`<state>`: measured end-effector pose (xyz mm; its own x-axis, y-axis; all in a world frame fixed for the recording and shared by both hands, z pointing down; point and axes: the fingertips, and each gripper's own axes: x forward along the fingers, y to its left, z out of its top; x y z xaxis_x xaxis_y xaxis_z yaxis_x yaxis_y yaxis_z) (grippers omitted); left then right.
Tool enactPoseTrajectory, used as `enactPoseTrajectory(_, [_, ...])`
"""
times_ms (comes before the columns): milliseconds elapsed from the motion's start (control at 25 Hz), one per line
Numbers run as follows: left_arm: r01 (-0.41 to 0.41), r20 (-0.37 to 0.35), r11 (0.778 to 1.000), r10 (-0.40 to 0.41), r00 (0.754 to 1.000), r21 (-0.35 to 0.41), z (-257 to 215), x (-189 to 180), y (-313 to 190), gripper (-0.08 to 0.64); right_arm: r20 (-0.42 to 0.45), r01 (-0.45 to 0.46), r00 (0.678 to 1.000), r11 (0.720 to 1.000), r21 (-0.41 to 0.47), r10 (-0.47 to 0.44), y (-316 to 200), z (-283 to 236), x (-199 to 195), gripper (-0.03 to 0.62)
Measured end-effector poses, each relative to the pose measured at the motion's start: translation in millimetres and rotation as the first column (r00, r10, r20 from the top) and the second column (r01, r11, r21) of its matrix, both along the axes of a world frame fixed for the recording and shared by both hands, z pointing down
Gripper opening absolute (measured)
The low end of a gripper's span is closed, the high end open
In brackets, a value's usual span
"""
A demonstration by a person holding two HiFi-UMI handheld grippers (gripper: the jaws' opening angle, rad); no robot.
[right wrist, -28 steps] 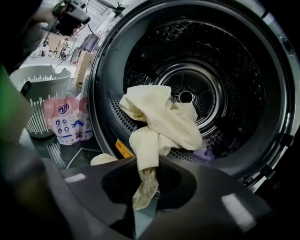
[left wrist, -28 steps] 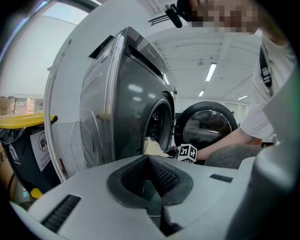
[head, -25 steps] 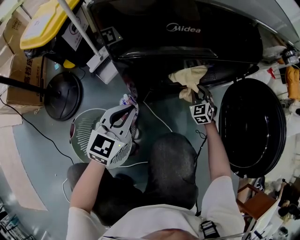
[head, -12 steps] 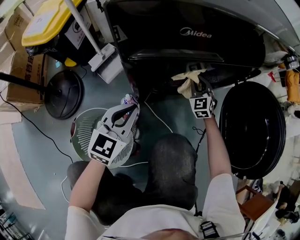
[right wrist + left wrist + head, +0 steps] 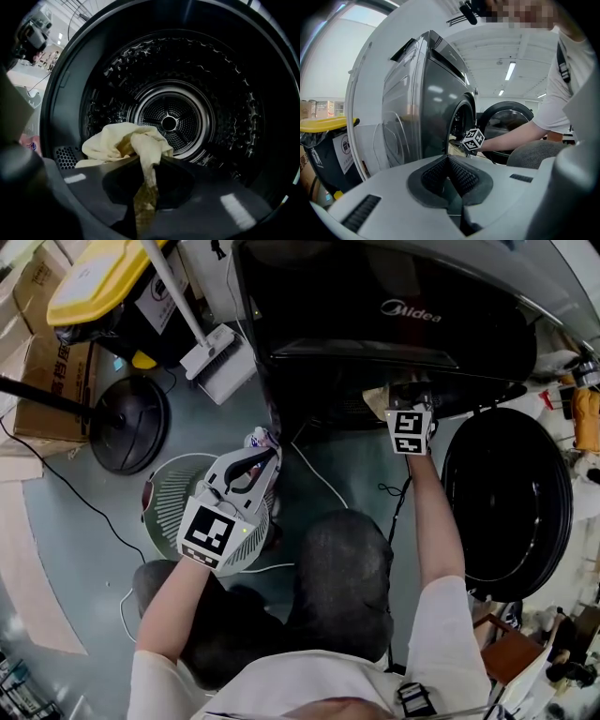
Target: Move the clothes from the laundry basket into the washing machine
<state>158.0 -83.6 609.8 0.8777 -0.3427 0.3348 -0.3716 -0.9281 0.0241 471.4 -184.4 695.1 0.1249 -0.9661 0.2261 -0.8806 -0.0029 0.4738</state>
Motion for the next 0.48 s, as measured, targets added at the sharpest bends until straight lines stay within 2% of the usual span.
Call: enactPoseTrajectory(480, [0.006,0.016,1.000,-0.006,1.000,-0.011,4,-2,-1,0.006,-0.005,-0.064,0.998,0.984,0.167,0.066,-38,-54,21,0.057])
